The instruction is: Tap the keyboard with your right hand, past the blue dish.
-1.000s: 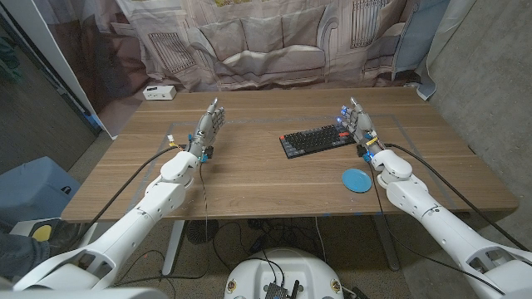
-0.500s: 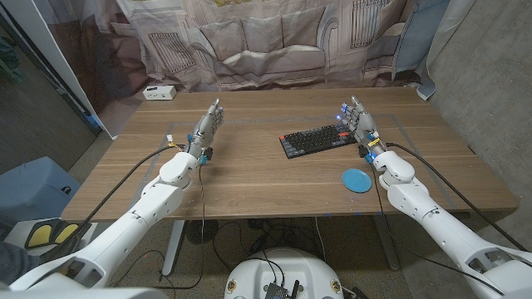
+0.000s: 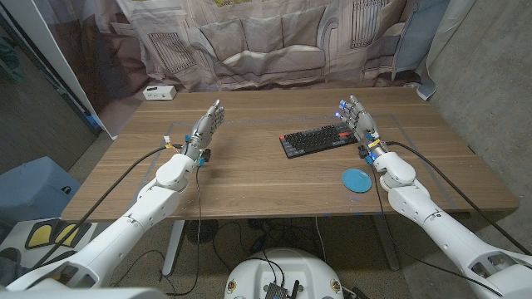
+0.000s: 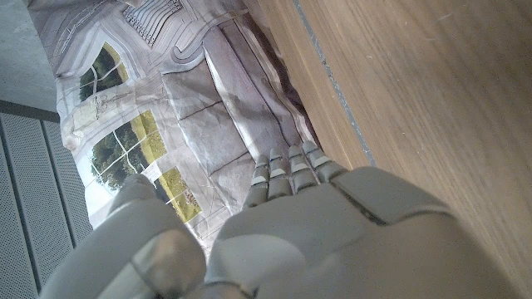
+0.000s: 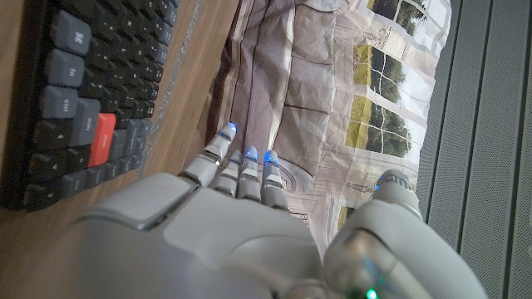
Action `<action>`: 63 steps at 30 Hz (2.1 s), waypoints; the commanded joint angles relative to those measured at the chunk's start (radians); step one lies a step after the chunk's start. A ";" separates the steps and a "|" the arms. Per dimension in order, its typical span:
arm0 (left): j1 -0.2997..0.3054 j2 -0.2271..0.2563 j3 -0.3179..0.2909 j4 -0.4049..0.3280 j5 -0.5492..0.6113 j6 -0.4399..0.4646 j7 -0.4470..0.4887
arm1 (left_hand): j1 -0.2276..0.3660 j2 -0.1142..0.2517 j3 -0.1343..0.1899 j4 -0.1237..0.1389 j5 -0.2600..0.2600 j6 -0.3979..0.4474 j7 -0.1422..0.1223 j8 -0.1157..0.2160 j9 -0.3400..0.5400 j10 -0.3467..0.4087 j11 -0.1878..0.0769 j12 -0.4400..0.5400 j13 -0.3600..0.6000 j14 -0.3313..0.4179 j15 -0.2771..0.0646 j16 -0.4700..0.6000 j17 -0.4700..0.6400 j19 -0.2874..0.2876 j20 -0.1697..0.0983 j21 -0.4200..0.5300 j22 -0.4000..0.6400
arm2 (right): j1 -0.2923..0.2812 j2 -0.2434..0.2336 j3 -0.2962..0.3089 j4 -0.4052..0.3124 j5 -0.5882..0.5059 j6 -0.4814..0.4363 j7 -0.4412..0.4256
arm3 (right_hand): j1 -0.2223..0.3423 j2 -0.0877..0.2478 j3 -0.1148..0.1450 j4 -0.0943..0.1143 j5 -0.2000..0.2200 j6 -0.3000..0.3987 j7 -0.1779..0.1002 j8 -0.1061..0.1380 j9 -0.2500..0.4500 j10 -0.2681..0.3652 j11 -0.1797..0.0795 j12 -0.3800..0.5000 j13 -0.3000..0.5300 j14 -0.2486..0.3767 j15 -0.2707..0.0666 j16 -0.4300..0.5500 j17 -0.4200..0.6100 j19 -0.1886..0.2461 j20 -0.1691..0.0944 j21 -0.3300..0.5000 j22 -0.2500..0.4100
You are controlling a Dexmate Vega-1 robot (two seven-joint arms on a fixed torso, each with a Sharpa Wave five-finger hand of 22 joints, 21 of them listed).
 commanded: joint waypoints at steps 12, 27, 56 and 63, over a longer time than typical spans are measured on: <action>-0.003 0.003 0.008 0.010 0.036 -0.045 -0.018 | 0.010 0.000 -0.001 -0.011 -0.003 0.029 -0.002 0.010 0.004 0.025 -0.003 0.008 0.003 0.034 0.000 0.010 0.004 0.013 0.003 -0.007 0.005 | -0.059 -0.079 0.006 -0.121 -0.206 -0.011 -0.198 | 0.003 0.009 -0.001 -0.004 0.008 0.074 -0.067 0.018 0.004 -0.024 -0.034 0.000 0.006 -0.017 0.016 -0.004 0.000 -0.037 0.030 -0.009 0.003; 0.056 0.046 -0.011 -0.063 0.052 -0.024 0.014 | 0.010 -0.002 -0.003 -0.013 -0.004 0.044 -0.002 0.010 0.005 0.033 0.000 0.009 0.003 0.042 0.001 0.008 0.004 0.016 0.005 -0.013 0.006 | -0.078 -0.129 0.018 -0.145 -0.320 -0.024 -0.284 | 0.016 0.017 0.002 -0.011 0.012 0.058 -0.069 -0.002 0.005 -0.003 -0.041 0.012 0.008 0.002 -0.001 0.004 -0.003 -0.015 0.009 0.002 0.003; 0.063 0.028 -0.016 -0.065 0.075 -0.053 0.039 | 0.002 -0.009 -0.012 -0.015 -0.006 0.077 0.001 0.011 0.005 0.068 0.003 0.015 0.004 0.074 0.000 0.009 0.005 0.027 0.010 -0.024 0.006 | -0.132 -0.217 0.024 -0.248 -0.643 -0.167 -0.539 | 0.031 0.044 0.014 -0.010 0.019 0.036 -0.088 -0.009 0.006 0.014 -0.073 0.015 0.008 -0.002 -0.036 0.003 -0.005 -0.016 -0.015 0.000 0.002; 0.069 0.031 -0.020 -0.080 0.086 -0.049 0.054 | 0.002 -0.010 -0.014 -0.015 -0.006 0.078 0.001 0.010 0.005 0.069 0.000 0.015 0.004 0.077 0.000 0.008 0.005 0.028 0.010 -0.026 0.006 | -0.137 -0.236 0.021 -0.269 -0.686 -0.211 -0.560 | 0.032 0.044 0.013 -0.012 0.019 0.035 -0.090 -0.009 0.006 0.013 -0.077 0.013 0.008 -0.003 -0.036 0.002 -0.006 -0.016 -0.016 -0.001 0.002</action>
